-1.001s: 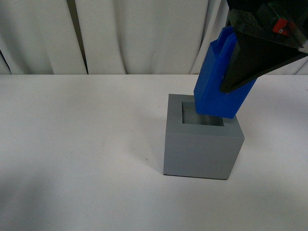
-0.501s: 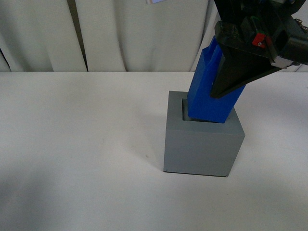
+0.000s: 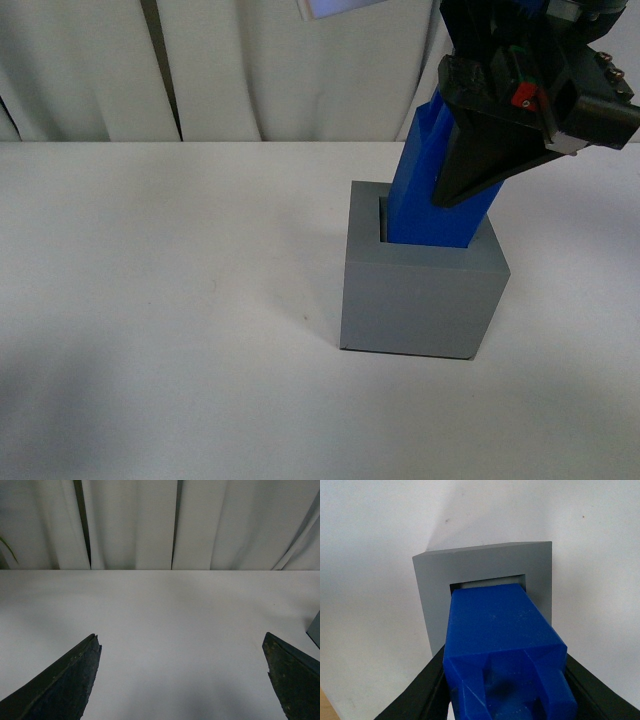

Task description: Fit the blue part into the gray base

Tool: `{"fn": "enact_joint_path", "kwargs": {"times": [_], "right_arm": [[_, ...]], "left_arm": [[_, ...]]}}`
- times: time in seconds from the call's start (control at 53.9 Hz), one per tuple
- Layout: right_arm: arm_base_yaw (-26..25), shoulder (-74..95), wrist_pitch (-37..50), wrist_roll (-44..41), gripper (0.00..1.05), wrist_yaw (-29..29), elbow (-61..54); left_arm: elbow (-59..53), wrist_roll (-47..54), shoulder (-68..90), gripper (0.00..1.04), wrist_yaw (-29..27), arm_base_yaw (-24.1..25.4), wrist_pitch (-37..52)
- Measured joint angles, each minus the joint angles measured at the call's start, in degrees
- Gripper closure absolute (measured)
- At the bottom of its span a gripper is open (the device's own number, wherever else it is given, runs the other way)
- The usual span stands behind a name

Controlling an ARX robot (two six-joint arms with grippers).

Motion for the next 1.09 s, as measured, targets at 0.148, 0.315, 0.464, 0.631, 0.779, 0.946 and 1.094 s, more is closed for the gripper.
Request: {"fn": "enact_joint_path", "kwargs": {"times": [0.148,0.315,0.464,0.631,0.779,0.946,1.094], "right_arm": [[0.0,0.0,0.0,0.0,0.57,0.1,-0.1],[0.0,0.0,0.0,0.0,0.49,0.2,-0.2],[-0.2,0.0,0.6,1.0,0.18,-1.2,-0.2],[-1.2,-0.2,-0.2,1.5,0.08,-3.5,1.7],[-3.8,-2.6,0.0,1.3,0.07,-6.5,2.7],[-10.0,-13.9,9.8,1.1,0.07,-12.5,-5.4],[-14.9,-24.4,19.9,5.2,0.07,-20.5,-17.9]], "left_arm": [[0.0,0.0,0.0,0.06,0.0,0.0,0.0],[0.0,0.0,0.0,0.06,0.0,0.0,0.0],[0.0,0.0,0.0,0.06,0.0,0.0,0.0],[0.0,0.0,0.0,0.06,0.0,0.0,0.0],[0.0,0.0,0.0,0.06,0.0,0.0,0.0],[0.0,0.0,0.0,0.06,0.0,0.0,0.0],[0.0,0.0,0.0,0.06,0.0,0.0,0.0]]}}
